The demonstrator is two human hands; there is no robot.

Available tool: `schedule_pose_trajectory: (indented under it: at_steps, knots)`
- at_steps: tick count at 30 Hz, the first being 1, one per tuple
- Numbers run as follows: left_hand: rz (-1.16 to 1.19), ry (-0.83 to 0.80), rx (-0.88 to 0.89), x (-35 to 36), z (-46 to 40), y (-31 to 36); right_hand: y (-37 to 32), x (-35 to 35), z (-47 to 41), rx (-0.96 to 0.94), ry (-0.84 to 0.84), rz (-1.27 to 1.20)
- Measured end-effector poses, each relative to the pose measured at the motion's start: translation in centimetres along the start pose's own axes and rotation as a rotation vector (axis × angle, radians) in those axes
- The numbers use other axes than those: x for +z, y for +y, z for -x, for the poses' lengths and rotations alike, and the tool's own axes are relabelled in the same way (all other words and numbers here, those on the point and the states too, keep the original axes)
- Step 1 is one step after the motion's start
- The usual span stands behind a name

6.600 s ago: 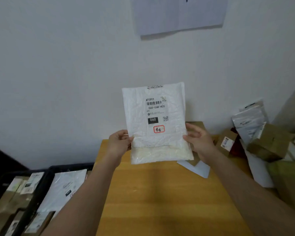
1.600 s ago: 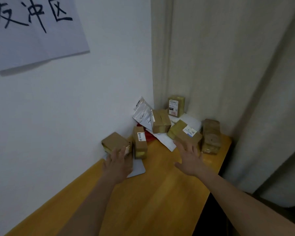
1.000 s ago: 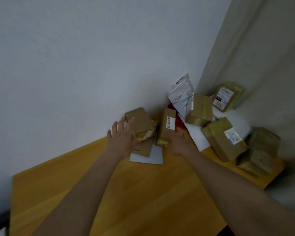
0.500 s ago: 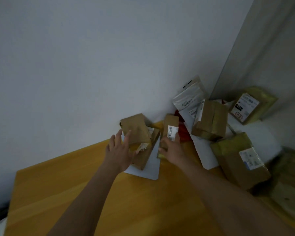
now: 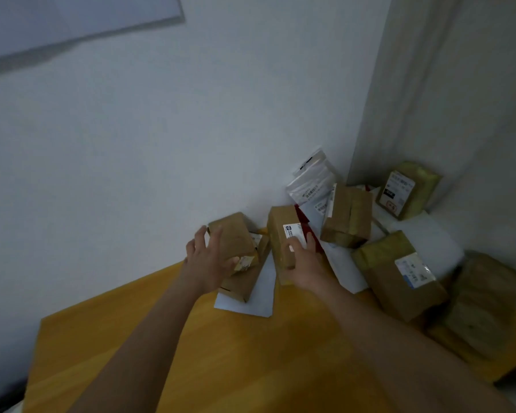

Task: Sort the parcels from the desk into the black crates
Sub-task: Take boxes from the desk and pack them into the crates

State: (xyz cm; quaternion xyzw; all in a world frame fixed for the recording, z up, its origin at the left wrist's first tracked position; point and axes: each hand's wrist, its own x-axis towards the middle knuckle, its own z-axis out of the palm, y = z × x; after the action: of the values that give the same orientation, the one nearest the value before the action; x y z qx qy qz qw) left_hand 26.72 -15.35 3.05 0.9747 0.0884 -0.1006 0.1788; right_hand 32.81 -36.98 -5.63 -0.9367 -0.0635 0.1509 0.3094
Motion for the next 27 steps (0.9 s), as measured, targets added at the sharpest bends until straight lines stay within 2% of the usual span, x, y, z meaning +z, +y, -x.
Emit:
schedule_pose_trajectory:
  at_steps: [6, 11, 13, 15, 20, 27]
  knots:
    - [0.095, 0.042, 0.048, -3.1, 2.9, 0.4, -3.3, -3.9, 2.9, -0.132, 0.233, -0.120]
    - [-0.112, 0.126, 0.111, -5.9, 4.7, 0.8, -6.7, -7.8, 5.6, -0.239, 0.324, -0.245]
    - [-0.101, 0.165, 0.142, -7.0, 5.2, 1.7, -7.9, -9.3, 7.0, -0.304, 0.350, -0.256]
    - [0.027, 0.201, 0.181, -8.1, 5.6, 2.9, -9.2, -10.8, 8.2, -0.382, 0.369, -0.248]
    - [0.651, 0.325, 0.282, -12.1, 6.2, 5.7, -11.1, -14.4, 10.1, -0.583, 0.497, -0.003]
    - [1.142, 0.264, 0.136, -16.9, 6.3, 6.4, -12.4, -16.9, 10.3, -0.852, 0.771, 0.383]
